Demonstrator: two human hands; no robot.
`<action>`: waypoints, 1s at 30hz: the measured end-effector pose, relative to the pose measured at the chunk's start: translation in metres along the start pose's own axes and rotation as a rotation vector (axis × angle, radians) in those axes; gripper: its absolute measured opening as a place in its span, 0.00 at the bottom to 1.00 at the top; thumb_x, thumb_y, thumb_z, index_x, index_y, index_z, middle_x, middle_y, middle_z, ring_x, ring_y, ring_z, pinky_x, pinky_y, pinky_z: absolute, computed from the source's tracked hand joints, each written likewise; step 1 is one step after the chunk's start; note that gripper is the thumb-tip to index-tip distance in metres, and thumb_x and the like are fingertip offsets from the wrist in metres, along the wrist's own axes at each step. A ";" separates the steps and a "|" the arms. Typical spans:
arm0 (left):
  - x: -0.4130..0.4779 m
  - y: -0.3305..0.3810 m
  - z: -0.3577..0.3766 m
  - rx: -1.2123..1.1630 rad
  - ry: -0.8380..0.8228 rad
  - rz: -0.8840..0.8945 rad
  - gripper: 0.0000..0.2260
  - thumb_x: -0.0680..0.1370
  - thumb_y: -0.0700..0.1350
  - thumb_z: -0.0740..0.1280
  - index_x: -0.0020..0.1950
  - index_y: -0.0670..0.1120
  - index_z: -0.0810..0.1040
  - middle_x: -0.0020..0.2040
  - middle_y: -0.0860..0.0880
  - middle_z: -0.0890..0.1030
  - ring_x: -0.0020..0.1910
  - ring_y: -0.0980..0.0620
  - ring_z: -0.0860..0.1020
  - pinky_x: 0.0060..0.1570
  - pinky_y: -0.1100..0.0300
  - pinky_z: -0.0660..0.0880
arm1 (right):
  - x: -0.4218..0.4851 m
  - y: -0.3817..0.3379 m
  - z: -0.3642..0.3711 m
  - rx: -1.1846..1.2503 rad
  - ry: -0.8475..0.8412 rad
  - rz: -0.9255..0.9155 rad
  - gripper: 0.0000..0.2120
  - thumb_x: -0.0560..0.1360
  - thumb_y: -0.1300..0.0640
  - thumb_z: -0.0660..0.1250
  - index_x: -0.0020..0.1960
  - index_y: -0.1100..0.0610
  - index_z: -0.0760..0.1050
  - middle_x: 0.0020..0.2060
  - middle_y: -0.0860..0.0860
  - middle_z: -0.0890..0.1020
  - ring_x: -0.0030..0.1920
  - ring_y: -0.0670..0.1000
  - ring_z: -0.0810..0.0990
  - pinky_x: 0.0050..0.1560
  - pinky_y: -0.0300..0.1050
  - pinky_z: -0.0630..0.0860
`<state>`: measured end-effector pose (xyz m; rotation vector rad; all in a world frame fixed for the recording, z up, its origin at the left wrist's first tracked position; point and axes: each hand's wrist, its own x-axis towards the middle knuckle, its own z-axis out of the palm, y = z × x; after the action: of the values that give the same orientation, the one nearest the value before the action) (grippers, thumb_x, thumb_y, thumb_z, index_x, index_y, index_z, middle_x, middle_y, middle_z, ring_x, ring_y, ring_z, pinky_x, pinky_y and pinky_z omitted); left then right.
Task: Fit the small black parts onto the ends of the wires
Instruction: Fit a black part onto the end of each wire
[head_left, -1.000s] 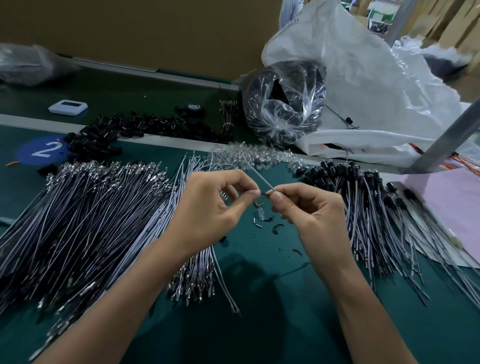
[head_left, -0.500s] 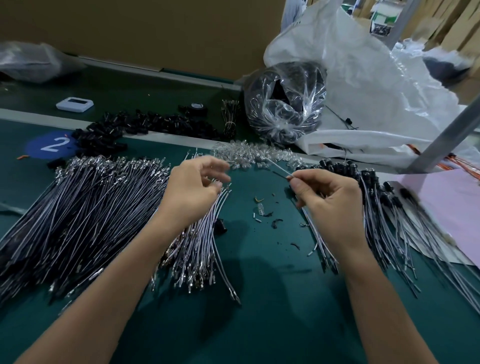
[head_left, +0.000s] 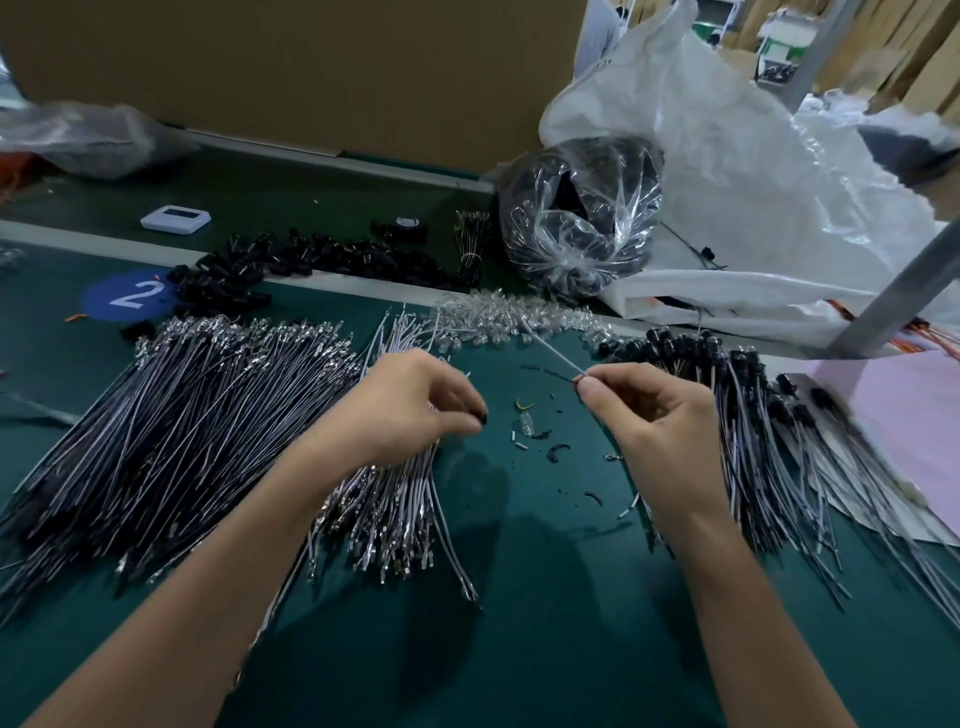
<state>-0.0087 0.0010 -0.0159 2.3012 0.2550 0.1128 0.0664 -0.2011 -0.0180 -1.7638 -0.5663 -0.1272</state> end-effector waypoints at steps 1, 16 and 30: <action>0.000 0.001 -0.001 -0.162 0.044 0.004 0.07 0.73 0.41 0.75 0.48 0.52 0.86 0.42 0.54 0.86 0.42 0.63 0.82 0.42 0.75 0.74 | 0.000 0.000 0.000 0.012 -0.008 -0.005 0.04 0.73 0.63 0.73 0.42 0.55 0.84 0.37 0.50 0.84 0.37 0.48 0.81 0.39 0.40 0.77; -0.002 0.011 0.009 -0.749 0.149 0.061 0.08 0.70 0.34 0.74 0.48 0.41 0.83 0.42 0.45 0.87 0.43 0.49 0.86 0.40 0.63 0.81 | -0.001 0.009 0.010 -0.008 -0.018 -0.089 0.07 0.73 0.62 0.74 0.41 0.51 0.84 0.35 0.47 0.83 0.35 0.44 0.79 0.37 0.35 0.72; -0.004 0.014 0.010 -0.740 0.174 0.072 0.08 0.72 0.33 0.73 0.49 0.39 0.83 0.41 0.44 0.86 0.43 0.50 0.85 0.40 0.64 0.80 | -0.001 0.010 0.007 -0.051 0.036 -0.088 0.05 0.73 0.61 0.74 0.42 0.52 0.84 0.35 0.47 0.83 0.35 0.46 0.80 0.38 0.38 0.74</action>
<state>-0.0093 -0.0164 -0.0128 1.5640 0.1775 0.3783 0.0690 -0.1968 -0.0292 -1.7828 -0.6191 -0.2357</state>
